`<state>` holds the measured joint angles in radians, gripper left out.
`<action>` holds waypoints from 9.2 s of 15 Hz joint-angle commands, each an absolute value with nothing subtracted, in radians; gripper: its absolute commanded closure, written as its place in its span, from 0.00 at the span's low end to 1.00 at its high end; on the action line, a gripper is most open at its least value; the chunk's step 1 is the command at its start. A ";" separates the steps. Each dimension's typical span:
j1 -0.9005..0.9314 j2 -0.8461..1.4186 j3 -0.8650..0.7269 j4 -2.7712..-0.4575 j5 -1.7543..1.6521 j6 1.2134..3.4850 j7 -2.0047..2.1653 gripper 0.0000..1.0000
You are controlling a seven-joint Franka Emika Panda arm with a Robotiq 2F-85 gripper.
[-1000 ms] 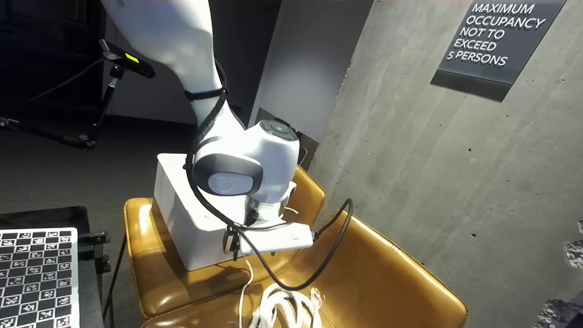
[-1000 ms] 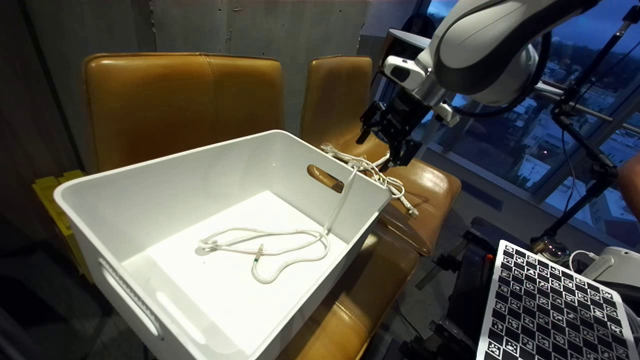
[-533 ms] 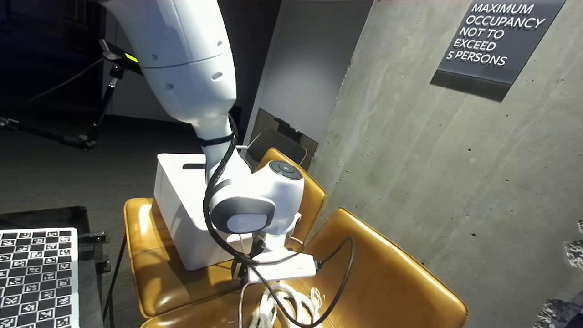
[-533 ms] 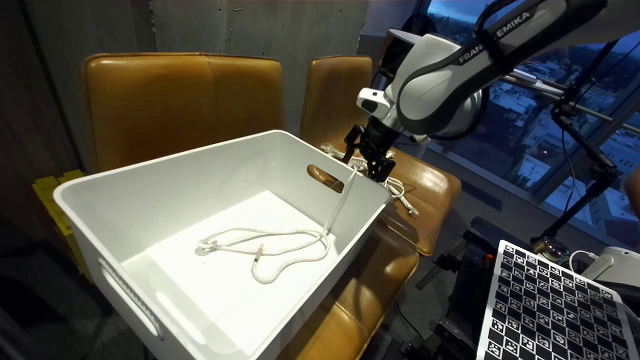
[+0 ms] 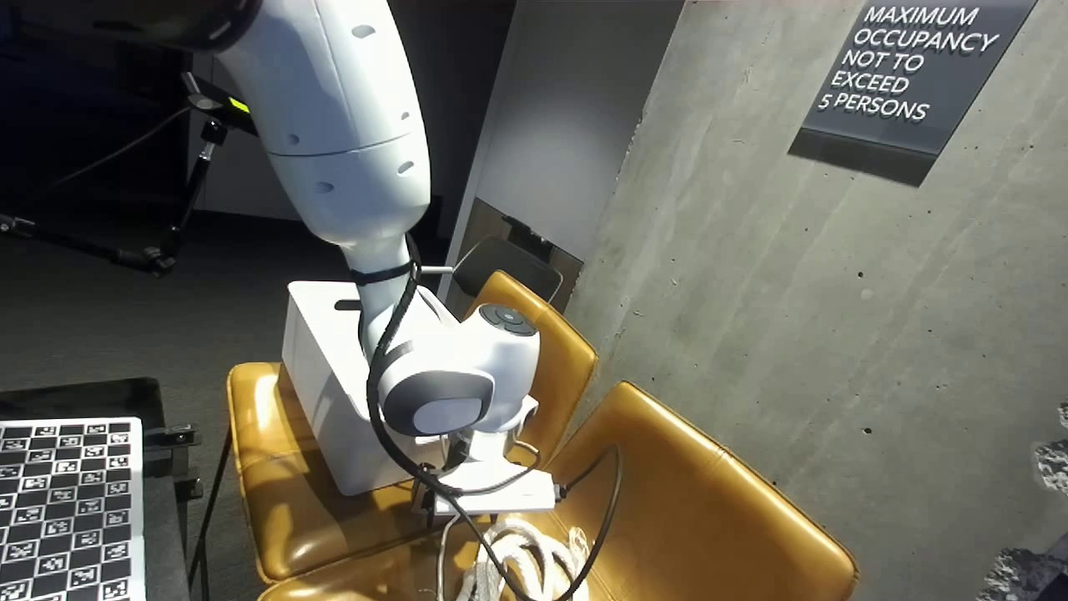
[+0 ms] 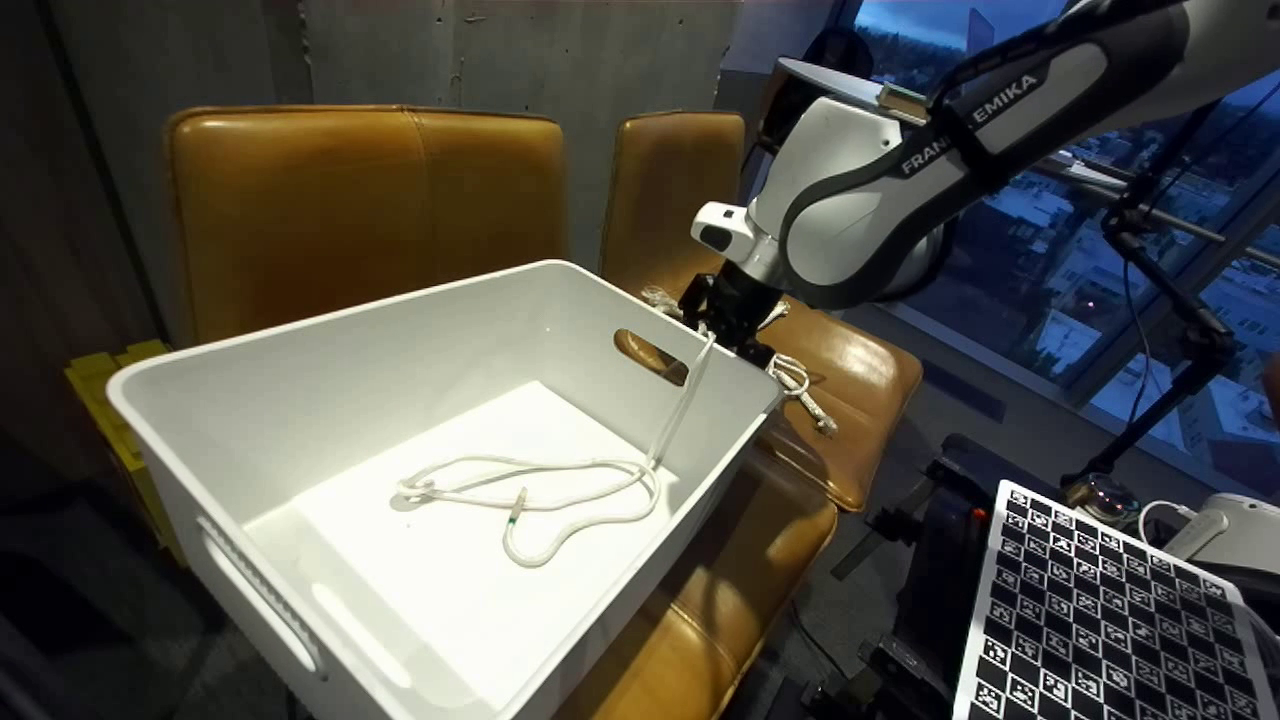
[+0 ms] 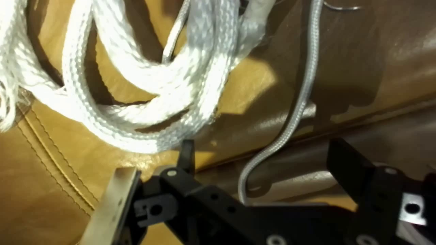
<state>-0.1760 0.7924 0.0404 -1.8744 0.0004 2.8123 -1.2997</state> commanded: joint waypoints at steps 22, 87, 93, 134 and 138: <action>-0.041 0.606 -0.157 -1.930 -0.251 2.816 -0.684 0.99; 0.033 -0.093 0.064 -1.909 -0.276 2.389 -0.062 0.99; 0.080 -0.008 0.085 -1.987 -0.163 2.504 -0.061 0.99; -0.175 0.716 -0.059 -1.494 0.047 2.237 -0.242 0.00; -0.179 0.783 -0.067 -1.442 0.029 2.249 -0.235 0.00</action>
<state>-0.1740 0.7268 -0.0612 -1.5072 0.0613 2.2401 -0.2612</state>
